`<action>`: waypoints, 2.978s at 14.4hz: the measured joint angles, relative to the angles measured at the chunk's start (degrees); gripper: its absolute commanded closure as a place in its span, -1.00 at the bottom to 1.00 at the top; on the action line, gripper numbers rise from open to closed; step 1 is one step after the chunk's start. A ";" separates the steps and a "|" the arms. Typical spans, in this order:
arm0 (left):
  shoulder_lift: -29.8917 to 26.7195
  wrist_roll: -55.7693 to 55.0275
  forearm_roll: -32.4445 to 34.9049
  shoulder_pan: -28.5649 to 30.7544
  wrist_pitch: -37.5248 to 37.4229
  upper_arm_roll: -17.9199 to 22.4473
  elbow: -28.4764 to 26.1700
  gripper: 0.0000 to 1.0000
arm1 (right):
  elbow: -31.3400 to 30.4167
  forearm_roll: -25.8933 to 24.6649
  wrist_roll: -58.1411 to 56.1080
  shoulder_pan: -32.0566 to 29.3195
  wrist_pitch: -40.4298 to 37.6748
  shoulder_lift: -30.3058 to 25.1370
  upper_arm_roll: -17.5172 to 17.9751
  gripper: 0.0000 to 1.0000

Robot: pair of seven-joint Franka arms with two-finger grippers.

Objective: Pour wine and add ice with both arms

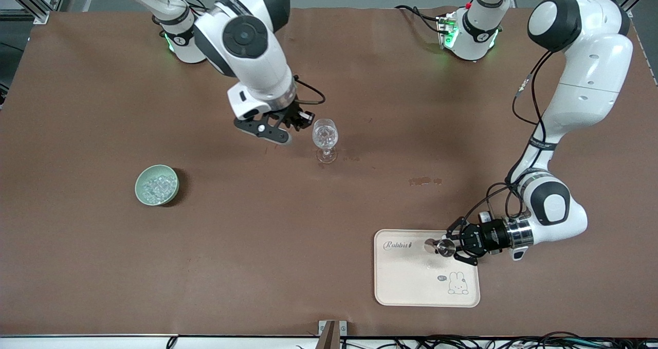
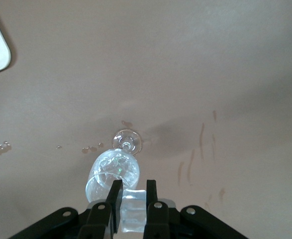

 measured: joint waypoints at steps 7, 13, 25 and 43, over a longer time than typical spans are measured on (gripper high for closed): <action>3.44 5.80 -1.62 0.26 0.93 3.99 1.77 0.97 | 0.65 -1.78 5.69 3.92 2.68 3.93 0.00 0.96; 4.10 8.32 -1.77 0.24 0.87 4.43 1.91 0.23 | 0.66 -2.30 7.62 5.87 2.68 5.42 -0.01 0.94; -2.22 8.46 32.96 3.34 -2.50 4.26 4.18 -1.00 | 0.78 -3.05 8.15 6.88 2.68 7.37 -0.01 0.34; -36.48 43.55 80.81 1.87 -26.59 -7.12 4.03 -1.00 | 11.17 -12.66 -3.72 -3.79 -11.40 -3.37 -2.00 -1.00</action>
